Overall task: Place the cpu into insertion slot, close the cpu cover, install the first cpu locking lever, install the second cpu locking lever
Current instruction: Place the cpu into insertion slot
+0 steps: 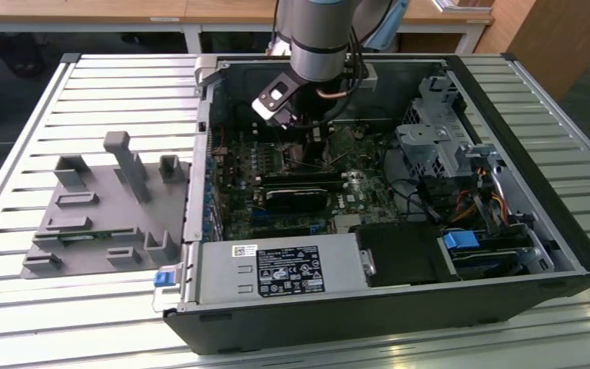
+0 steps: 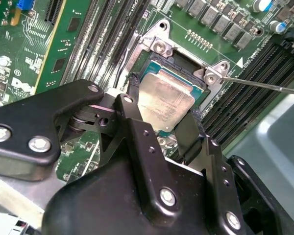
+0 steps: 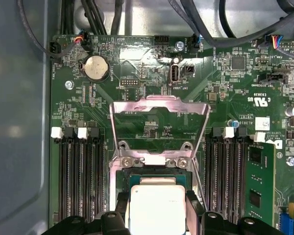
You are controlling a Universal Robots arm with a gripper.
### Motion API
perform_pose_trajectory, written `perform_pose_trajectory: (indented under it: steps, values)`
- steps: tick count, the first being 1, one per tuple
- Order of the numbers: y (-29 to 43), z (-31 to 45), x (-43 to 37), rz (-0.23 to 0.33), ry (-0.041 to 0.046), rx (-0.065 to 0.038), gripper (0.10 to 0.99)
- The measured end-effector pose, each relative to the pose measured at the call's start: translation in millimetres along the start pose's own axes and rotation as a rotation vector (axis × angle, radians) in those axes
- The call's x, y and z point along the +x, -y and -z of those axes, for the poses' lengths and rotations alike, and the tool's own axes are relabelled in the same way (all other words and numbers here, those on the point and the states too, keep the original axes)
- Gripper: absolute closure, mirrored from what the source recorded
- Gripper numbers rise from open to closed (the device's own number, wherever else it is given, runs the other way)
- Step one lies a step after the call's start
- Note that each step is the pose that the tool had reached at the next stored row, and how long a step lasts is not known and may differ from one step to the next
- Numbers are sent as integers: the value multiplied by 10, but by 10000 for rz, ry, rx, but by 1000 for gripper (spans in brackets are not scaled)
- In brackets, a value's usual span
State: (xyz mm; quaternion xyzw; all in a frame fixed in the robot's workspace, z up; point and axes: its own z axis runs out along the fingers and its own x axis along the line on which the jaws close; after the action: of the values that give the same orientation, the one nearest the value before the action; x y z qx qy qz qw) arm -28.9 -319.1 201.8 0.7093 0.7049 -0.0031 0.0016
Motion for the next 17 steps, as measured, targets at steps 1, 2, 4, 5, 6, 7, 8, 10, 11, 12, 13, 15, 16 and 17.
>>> perform_pose_trajectory:
  steps: [1, 2, 4, 5, 6, 7, 8, 10, 11, 12, 13, 15, 16, 17]
  values:
    - [0, -5, 0, -1, 0, 0, 549]
    - [0, -12, 0, -1, 0, 0, 549]
    - [0, -25, 0, -1, 0, 0, 549]
    - [-1, -31, 0, -1, 0, 0, 549]
    - [-1, -37, 0, -1, 0, 0, 549]
    - [-1, -44, 0, -1, 0, 0, 549]
    - [-1, -50, 0, -1, 0, 0, 549]
    - [-1, -64, 1, 0, 3, 1, 549]
    - [-1, -66, 2, 0, 3, 1, 549]
    - [-1, -66, 2, 0, 3, 1, 549]
    - [0, -66, 2, -1, 3, 1, 549]
    - [-1, -68, 2, -1, 0, 0, 549]
    - [-1, -68, 2, -1, 0, 0, 549]
    - [-1, -68, 2, -1, 0, 0, 549]
